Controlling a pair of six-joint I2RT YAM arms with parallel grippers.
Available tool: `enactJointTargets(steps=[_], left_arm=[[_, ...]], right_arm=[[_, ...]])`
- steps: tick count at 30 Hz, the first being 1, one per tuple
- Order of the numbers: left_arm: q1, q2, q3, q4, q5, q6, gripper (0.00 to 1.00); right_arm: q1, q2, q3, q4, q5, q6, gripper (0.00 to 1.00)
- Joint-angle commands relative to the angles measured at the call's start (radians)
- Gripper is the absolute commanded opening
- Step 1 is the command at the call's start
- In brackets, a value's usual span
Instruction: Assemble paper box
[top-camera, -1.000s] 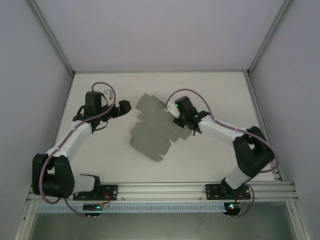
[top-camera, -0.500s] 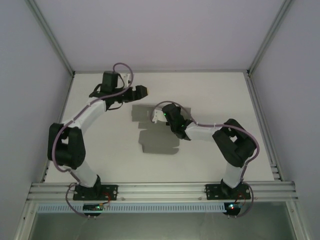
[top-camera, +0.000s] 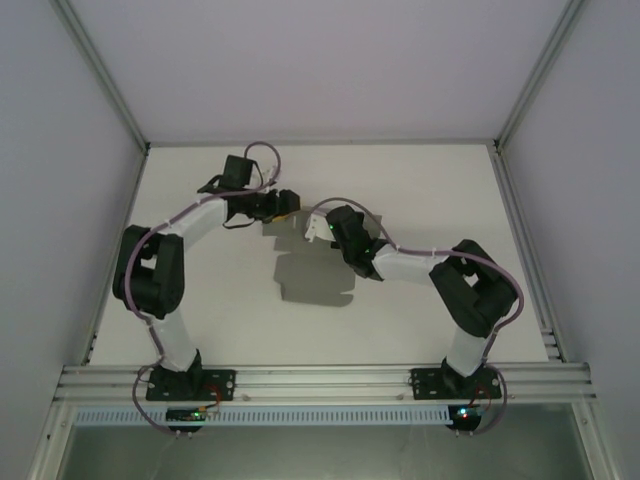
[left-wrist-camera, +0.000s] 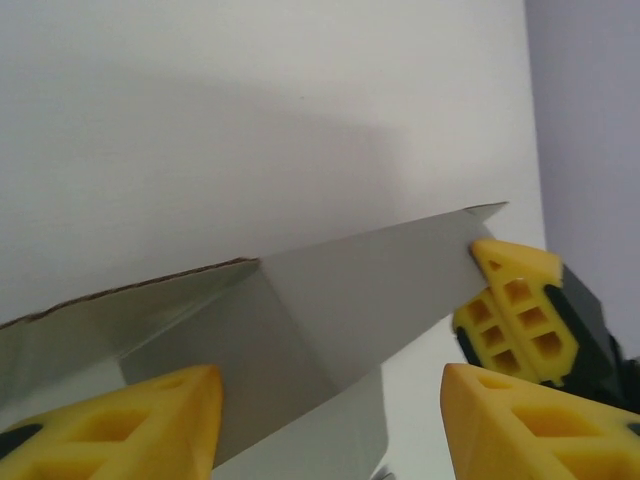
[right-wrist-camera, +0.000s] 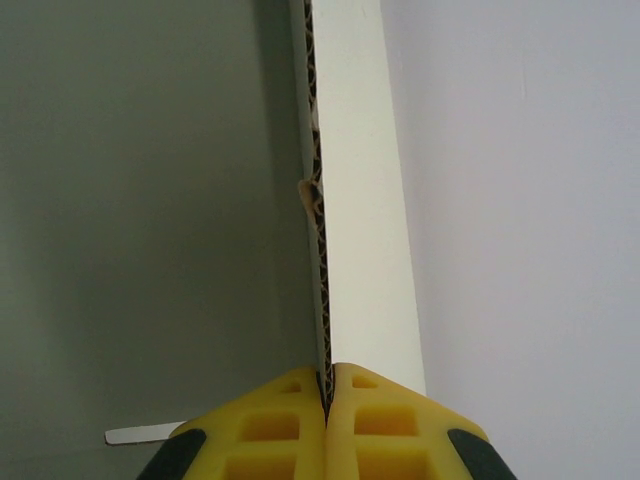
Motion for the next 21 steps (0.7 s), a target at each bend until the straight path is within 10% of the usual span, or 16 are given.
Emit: enactJointTargets(steps=[1, 14, 17, 21], left_arm=[[-0.019, 0.036, -0.025, 0.138, 0.116, -0.063, 0.57], [-0.029, 0.048, -0.092, 0.406, 0.134, -0.266, 0.07], [-0.028, 0.027, -0.105, 0.391, 0.112, -0.253, 0.08], [-0.021, -0.012, -0.11, 0.304, 0.058, -0.185, 0.4]], right_arm=[[0.013, -0.028, -0.014, 0.008, -0.026, 0.07, 0.0], [0.035, -0.04, -0.08, 0.103, -0.047, 0.084, 0.0], [0.035, -0.052, -0.092, 0.1, -0.044, 0.084, 0.0], [0.02, -0.078, -0.108, 0.091, -0.029, 0.085, 0.0]])
